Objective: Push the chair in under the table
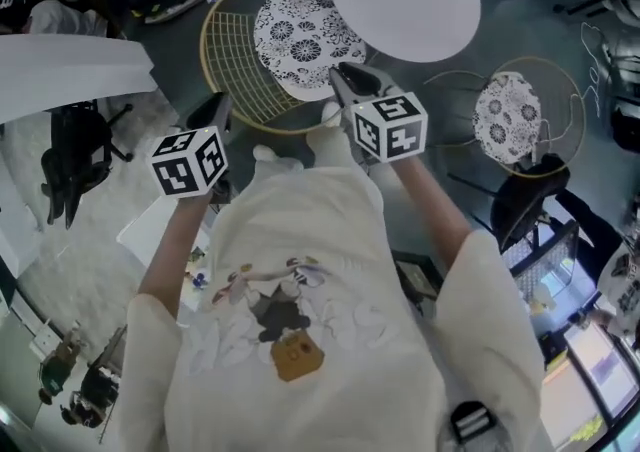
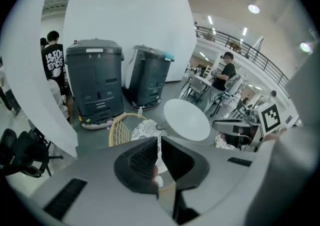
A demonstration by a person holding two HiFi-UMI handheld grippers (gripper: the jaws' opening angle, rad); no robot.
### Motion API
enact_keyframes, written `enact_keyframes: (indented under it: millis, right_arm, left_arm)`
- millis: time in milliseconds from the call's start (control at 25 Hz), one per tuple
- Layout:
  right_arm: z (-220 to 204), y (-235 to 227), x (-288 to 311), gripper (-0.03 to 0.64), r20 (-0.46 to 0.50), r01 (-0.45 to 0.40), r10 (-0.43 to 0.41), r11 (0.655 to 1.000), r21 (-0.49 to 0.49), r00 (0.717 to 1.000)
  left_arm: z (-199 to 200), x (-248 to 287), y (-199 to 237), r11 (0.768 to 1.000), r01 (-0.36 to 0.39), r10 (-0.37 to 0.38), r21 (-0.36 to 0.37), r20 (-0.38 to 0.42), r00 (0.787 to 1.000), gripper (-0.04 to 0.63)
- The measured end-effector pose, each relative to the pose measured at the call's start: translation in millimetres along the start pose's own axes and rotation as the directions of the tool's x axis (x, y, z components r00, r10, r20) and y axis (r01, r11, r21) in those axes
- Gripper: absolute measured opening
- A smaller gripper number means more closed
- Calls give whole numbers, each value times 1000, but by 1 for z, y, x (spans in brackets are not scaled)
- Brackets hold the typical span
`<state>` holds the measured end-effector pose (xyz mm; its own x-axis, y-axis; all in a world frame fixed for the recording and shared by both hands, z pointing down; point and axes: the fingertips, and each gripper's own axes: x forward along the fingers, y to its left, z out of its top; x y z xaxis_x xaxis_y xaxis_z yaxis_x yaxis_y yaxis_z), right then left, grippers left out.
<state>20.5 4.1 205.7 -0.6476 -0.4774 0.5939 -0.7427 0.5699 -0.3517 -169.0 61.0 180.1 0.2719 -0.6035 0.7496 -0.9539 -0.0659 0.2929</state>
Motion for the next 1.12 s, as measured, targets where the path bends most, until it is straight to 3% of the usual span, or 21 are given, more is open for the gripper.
enact_keyframes:
  millis: [200,360,520,720,960,1120]
  right_arm:
    - [34,51,-19,61,11,-54,55,997,-54,998]
    - [53,85,-27,30,85,-112,119,990,-84,989]
    - [57,111,-43,8,152,-120,149,975,-188,977]
    - [48,141,-37,8,148,-143,170,973,-180,974]
    - [32,166,-28,8,130,-165,183,976,-142,974]
    - [30,174,-30,8,142,-137,165,972,-188,976]
  left_arm:
    - [10,-26,-24,994,80,-76,-74,59,995,9]
    - [13,-31,-43,986,130,-120,-104,97,988,9]
    - [6,-36,-59,978,159,-145,-132,110,983,9]
    - [-2,-39,-66,974,201,-194,-105,78,978,9]
    - [5,-46,-66,975,212,-205,-61,103,973,9]
    - [3,-48,-65,974,219,-212,-60,102,972,9]
